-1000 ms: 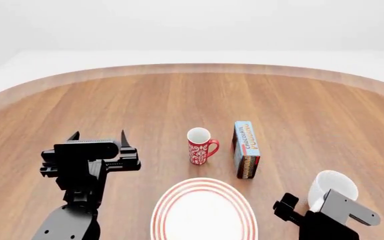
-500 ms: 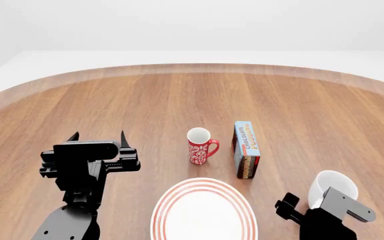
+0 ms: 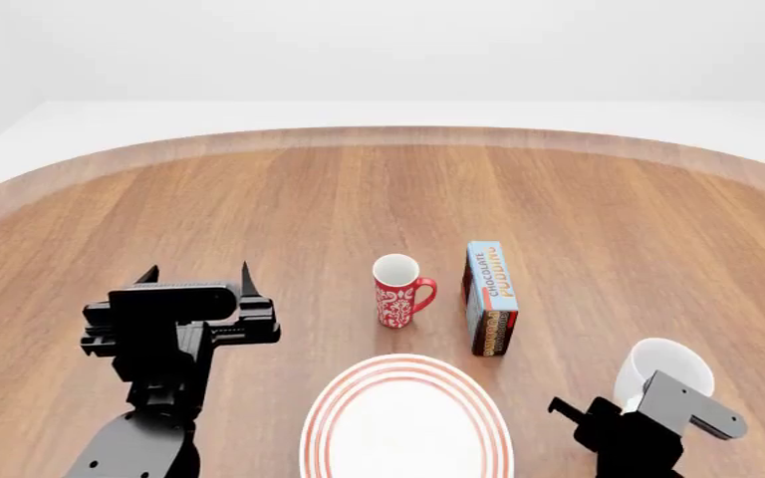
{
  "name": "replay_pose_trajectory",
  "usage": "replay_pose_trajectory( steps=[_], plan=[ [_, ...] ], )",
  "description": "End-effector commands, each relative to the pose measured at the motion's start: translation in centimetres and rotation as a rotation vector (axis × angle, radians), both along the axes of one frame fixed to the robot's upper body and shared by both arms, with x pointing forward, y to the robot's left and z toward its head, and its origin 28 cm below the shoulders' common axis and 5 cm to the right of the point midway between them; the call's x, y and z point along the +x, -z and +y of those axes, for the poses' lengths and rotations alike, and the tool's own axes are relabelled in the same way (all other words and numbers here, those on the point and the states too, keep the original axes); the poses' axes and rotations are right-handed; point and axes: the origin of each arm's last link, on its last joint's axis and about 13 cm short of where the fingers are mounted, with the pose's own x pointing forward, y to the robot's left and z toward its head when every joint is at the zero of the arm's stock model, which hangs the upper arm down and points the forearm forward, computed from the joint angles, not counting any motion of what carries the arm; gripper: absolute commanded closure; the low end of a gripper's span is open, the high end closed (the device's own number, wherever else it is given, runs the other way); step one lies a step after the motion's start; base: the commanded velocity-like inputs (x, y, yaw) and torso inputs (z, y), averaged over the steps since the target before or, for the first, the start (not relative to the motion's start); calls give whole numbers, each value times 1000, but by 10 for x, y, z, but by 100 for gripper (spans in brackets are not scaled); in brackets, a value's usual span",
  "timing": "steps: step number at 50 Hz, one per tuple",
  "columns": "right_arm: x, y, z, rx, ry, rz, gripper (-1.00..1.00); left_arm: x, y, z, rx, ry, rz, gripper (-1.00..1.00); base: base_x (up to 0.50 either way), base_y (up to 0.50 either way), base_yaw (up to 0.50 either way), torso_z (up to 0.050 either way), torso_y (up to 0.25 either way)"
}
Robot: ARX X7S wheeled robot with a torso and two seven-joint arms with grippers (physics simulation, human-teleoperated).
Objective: Pick up the white mug and put it on the plate, and put the chocolate pudding to the right of the plate.
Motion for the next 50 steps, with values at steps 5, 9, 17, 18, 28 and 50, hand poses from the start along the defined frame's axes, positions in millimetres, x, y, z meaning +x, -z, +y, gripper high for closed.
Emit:
replay_pose_trajectory(
  steps=[5,9,17,18,28,50],
  plan=[
    [-2,-10,-2,-107,-6,-39,100,0,0,0,1,0,0,-100,0,0,0,0,2],
    [-4,-17,-2,-139,-32,-46,100,0,-1,0,2,-1,-2,-100,0,0,0,0,0],
    [-20,-51,7,-265,-290,-125,100,1,-2,2,0,-7,-3,-100,0,0,0,0,0],
    [-25,-57,10,-245,-331,-150,100,1,-2,1,0,-6,-3,-100,0,0,0,0,0],
    [-66,-92,35,-200,-661,-194,100,1,-1,1,1,-4,-2,-100,0,0,0,0,0],
    [-101,-95,71,-61,-936,-169,100,0,-1,2,0,-12,-4,-100,0,0,0,0,0]
  ],
)
